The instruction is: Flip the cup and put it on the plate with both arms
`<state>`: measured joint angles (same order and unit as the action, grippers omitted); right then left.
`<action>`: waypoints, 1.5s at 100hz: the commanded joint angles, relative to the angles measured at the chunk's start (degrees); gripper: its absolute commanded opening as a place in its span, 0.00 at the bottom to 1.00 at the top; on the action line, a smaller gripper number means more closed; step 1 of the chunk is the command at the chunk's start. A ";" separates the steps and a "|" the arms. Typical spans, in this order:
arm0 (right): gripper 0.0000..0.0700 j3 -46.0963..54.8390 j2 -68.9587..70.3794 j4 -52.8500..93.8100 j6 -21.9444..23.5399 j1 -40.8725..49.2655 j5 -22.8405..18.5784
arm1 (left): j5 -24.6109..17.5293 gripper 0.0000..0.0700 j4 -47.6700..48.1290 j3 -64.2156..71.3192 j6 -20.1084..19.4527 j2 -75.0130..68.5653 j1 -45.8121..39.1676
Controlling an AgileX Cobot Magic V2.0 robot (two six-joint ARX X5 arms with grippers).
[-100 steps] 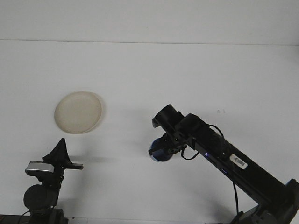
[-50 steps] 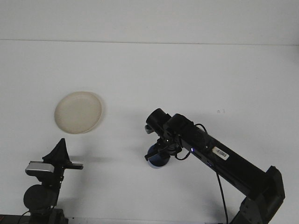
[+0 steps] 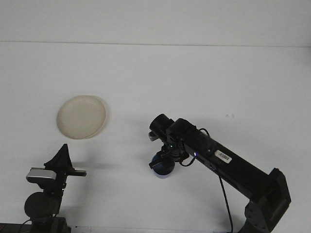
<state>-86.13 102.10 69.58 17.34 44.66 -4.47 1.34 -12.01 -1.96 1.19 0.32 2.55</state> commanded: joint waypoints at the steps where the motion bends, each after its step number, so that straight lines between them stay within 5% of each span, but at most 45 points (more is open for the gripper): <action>1: 0.45 -1.40 1.11 -0.22 -0.63 0.70 -0.04 | 0.02 0.02 -0.70 1.11 0.39 -0.04 0.09; 9: 0.64 -1.92 1.03 0.00 -0.70 0.63 -0.02 | 0.02 0.02 -0.72 1.11 0.39 -0.04 0.09; 16: 0.69 -3.08 1.01 0.63 -0.72 0.63 -0.02 | 0.02 0.02 -0.70 1.11 0.39 -0.02 0.09; 58: 0.69 -12.09 -2.47 8.74 -5.51 -1.16 4.15 | 0.02 0.02 -0.70 1.11 0.39 -0.04 0.09; 99: 0.69 -11.54 -16.06 8.81 -11.65 -15.96 5.60 | 0.02 0.02 -0.72 1.11 0.39 -0.04 0.09; 150: 0.69 13.09 -43.78 -7.34 -13.55 -38.23 7.93 | 0.02 0.02 -0.70 1.11 0.39 -0.04 0.09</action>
<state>-75.53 60.95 65.84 4.69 7.11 3.36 1.32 -12.01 -1.96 1.19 0.32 2.55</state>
